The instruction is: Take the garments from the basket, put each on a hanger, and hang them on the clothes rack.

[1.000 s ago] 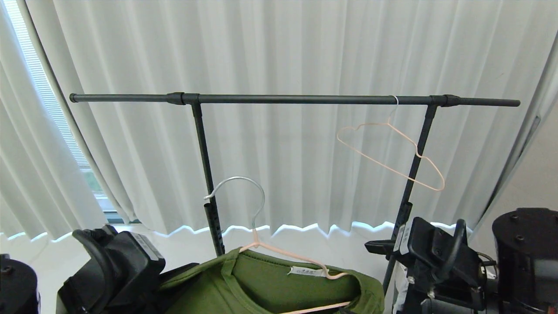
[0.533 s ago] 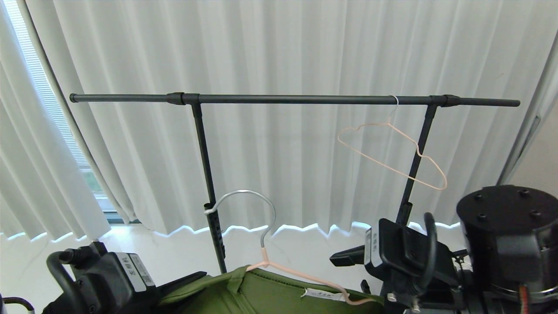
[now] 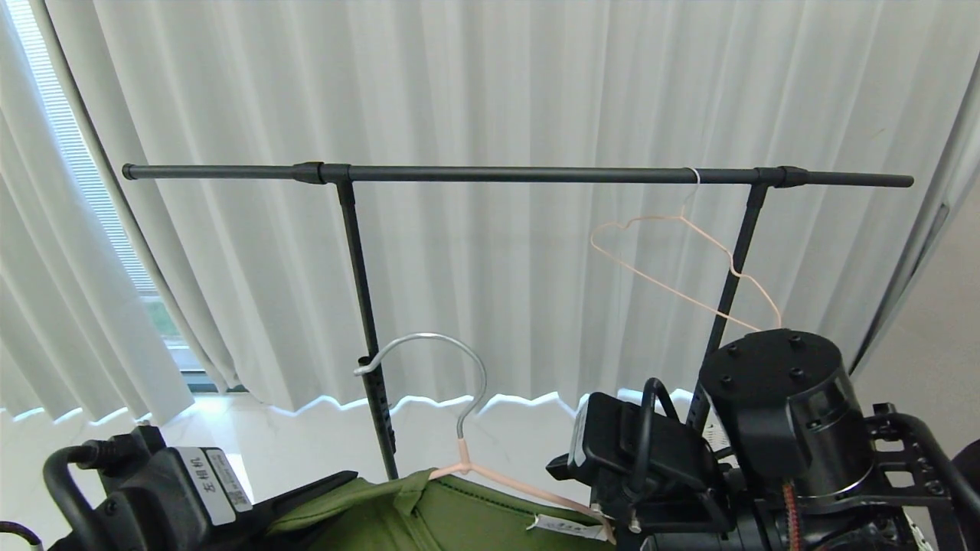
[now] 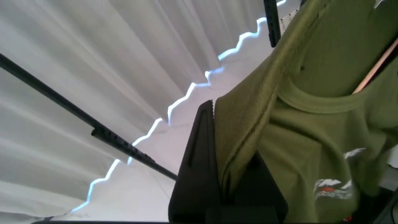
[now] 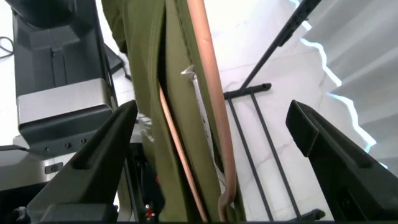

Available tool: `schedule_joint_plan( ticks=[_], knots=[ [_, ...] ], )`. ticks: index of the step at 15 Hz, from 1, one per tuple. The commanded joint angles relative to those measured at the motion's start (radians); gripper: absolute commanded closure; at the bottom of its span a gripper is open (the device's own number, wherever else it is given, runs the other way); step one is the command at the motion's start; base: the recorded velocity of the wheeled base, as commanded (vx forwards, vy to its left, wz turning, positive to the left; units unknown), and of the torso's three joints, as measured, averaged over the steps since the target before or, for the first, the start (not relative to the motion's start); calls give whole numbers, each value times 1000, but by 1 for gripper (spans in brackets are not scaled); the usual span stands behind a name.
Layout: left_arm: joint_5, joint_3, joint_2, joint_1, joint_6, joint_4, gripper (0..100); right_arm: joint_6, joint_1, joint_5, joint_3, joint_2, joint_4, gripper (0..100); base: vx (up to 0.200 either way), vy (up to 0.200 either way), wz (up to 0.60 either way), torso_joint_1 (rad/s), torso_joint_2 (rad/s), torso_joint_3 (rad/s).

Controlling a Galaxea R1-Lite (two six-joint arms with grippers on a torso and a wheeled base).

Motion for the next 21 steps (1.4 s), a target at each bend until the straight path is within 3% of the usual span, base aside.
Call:
schedule_joint_plan(
  ticks=[1,3,4,12,13,18,21],
  knots=[
    [-1,0,1,0,-1,-1,100,0,-1,1,0,13,-1,0,0,0,0,0,0,0],
    [-1,0,1,0,-1,-1,100,0,-1,1,0,15,-1,0,0,0,0,0,0,0],
    [-1,0,1,0,-1,-1,100,0,-3,1,2,18,-1,100,0,0,0,0,0,0],
    [-1,0,1,0,1,-1,100,-8,-15,-7,2,12,-6,100,0,0,0,0,0,0],
    [0,-2,4,0,2,-1,0,-10,-15,-10,2,8,-6,100,0,0,0,0,0,0],
    [0,1,1,2,-5,-1,0,-94,-29,-15,2,-47,13,100,0,0,0,0,0,0],
    [0,6,-3,5,-8,-1,0,-157,-95,-55,0,-119,114,100,0,0,0,0,0,0]
  ],
)
